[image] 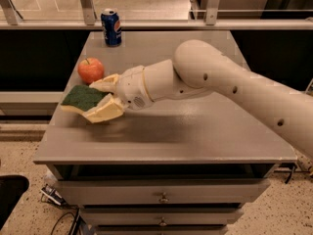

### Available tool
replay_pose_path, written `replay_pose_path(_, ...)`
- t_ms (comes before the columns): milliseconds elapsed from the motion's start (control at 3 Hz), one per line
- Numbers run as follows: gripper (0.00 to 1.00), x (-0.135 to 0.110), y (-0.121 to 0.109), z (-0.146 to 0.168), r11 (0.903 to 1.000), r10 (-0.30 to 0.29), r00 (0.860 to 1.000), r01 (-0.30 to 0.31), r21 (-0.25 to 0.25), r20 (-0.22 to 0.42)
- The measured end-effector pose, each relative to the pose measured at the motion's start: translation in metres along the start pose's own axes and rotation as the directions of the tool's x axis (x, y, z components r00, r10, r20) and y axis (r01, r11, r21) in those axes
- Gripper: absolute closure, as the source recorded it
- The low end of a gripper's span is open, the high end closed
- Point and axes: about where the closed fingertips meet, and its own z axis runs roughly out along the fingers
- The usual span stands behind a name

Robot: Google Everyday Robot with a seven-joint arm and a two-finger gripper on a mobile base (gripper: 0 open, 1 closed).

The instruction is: Move sponge near apple

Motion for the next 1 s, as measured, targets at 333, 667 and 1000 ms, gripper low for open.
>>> replay_pose_path(333,0.12,-0.0011,0.0013,0.0016,1.0000,-0.002,1.000,0.002,-0.004,0.000)
replay_pose_path(667,0.00,-0.0020,0.0024,0.0029,1.0000,-0.004,1.000,0.004,-0.007,0.000)
replay_pose_path(1000,0.00,-0.0020,0.0024,0.0030,1.0000,-0.004,1.000,0.004,-0.007,0.000)
